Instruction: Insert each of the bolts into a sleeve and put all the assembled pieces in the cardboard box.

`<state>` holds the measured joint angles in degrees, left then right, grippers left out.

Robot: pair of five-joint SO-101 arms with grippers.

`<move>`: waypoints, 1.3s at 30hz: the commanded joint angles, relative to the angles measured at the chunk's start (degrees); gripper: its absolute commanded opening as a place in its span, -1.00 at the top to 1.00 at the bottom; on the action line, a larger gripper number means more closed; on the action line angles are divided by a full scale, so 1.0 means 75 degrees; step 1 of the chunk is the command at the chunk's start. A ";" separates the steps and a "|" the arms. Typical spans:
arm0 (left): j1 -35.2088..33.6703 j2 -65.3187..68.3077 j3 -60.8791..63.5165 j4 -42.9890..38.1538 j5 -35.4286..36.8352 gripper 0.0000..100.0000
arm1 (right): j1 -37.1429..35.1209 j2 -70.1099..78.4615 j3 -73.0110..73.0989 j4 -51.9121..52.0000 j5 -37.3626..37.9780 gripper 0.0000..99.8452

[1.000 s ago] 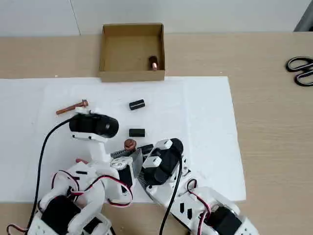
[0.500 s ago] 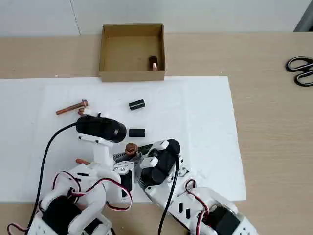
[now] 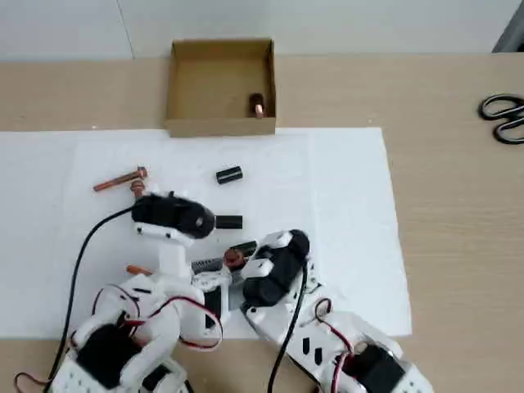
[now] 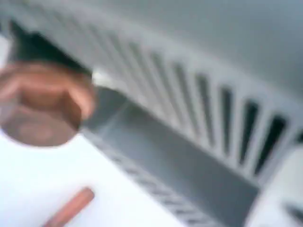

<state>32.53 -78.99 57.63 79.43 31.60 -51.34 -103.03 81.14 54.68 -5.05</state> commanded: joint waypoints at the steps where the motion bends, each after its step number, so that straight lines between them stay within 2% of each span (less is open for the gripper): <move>1: 0.0012 0.0000 -0.0111 -0.0082 -0.0035 0.61 | -0.0029 -0.0064 -0.0082 -0.0205 -0.0035 1.00; 8: -0.0152 0.0035 -0.1049 -0.0117 -0.0012 0.61 | -0.0029 -0.0064 -0.0047 -0.0182 -0.0035 1.00; 18: -0.0715 0.0035 -0.1436 -0.0527 -0.0023 0.62 | -0.0029 -0.0064 0.0082 -0.0217 -0.0035 1.00; 20: -0.0867 0.0047 -0.1412 -0.0645 -0.0023 0.71 | -0.0029 -0.0064 0.0082 -0.0217 -0.0035 1.00; 23: -0.1149 0.0047 -0.1389 -0.0891 -0.0012 0.99 | -0.0029 -0.0064 0.0082 -0.0217 -0.0047 1.00; 29: -0.1875 0.0047 -0.1377 -0.1125 -0.0023 0.99 | 0.0006 -0.0053 0.0094 -0.0217 -0.0070 1.00; 36: -0.2966 0.0059 -0.1366 -0.1078 -0.0035 0.99 | 0.1260 0.0018 -0.0129 -0.0147 -0.0305 1.00; 39: -0.3481 0.0059 -0.1366 -0.1067 -0.0035 0.99 | 0.1541 0.0604 -0.0785 0.0135 -0.0387 1.00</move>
<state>9.32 -78.64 49.10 72.48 31.52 -42.02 -101.19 81.41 55.03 -6.73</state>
